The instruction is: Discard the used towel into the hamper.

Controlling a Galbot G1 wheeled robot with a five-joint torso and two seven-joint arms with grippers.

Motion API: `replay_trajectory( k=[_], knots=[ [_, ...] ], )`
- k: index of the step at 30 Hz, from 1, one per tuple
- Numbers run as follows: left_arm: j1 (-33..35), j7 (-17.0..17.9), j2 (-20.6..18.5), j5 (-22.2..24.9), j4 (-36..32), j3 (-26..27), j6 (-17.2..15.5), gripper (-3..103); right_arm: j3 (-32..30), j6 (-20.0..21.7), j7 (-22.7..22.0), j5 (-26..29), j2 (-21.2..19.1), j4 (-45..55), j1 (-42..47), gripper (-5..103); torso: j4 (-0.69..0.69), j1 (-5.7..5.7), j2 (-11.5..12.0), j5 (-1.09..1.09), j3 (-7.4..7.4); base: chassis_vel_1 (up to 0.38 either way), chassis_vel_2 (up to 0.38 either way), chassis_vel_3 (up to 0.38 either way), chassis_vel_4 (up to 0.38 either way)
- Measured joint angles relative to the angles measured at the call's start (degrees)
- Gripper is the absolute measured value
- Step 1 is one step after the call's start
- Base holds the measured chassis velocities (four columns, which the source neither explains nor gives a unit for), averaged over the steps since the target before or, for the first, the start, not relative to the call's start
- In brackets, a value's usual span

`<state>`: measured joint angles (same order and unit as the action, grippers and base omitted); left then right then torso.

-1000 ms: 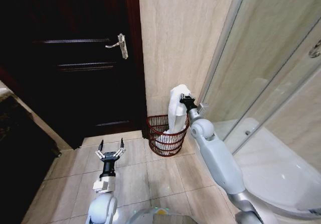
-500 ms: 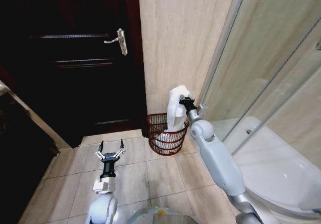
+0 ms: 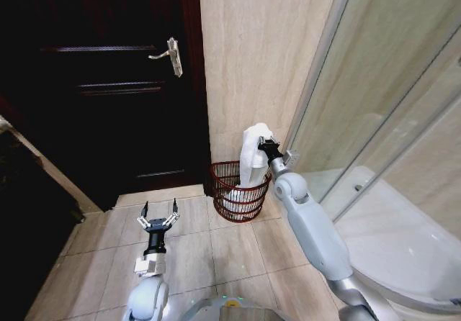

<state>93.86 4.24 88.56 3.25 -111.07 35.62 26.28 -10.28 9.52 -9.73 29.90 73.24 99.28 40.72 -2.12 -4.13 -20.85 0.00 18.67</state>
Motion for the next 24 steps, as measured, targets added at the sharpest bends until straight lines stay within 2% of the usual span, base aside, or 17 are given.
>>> replay_trajectory(
  k=[6,24],
  knots=[
    [0.0,0.0,0.2,-0.2,0.0,-0.1,-0.1,100,-0.2,-0.7,1.2,-0.9,0.6,-1.2,0.0,7,0.00,-0.07,-0.2,0.00,0.10,0.000,0.000,0.000,0.000],
    [0.0,0.0,-0.3,-0.4,0.0,-0.2,-0.3,100,0.7,-0.5,0.3,-2.6,1.7,-1.5,0.0,7,0.00,-0.18,-0.4,0.00,0.25,-0.048,0.055,0.048,-0.049]
  ],
)
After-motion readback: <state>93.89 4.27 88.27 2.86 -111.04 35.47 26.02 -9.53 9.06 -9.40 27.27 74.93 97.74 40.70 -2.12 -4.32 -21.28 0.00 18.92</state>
